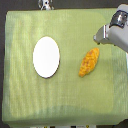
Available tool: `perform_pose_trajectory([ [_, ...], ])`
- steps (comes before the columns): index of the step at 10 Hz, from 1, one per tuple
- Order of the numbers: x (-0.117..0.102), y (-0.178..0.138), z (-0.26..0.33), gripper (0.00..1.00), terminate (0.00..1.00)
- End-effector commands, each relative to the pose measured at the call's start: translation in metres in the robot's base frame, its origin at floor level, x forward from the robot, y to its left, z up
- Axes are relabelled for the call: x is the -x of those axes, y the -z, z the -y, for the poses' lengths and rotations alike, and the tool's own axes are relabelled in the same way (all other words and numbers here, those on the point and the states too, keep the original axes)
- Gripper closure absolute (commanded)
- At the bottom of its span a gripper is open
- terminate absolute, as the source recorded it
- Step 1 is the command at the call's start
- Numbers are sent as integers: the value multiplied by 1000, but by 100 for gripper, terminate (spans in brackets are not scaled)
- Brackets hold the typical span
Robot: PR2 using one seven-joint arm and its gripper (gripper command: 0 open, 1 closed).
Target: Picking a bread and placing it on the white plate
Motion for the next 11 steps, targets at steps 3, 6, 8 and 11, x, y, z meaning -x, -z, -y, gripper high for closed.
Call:
perform_pose_trajectory([
  [3, -4, 10, -10, 0, 0],
  [6, 1, 24, -31, 0, 0],
  [8, 4, 41, -36, 0, 0],
  [11, 10, 61, -43, 0, 0],
])
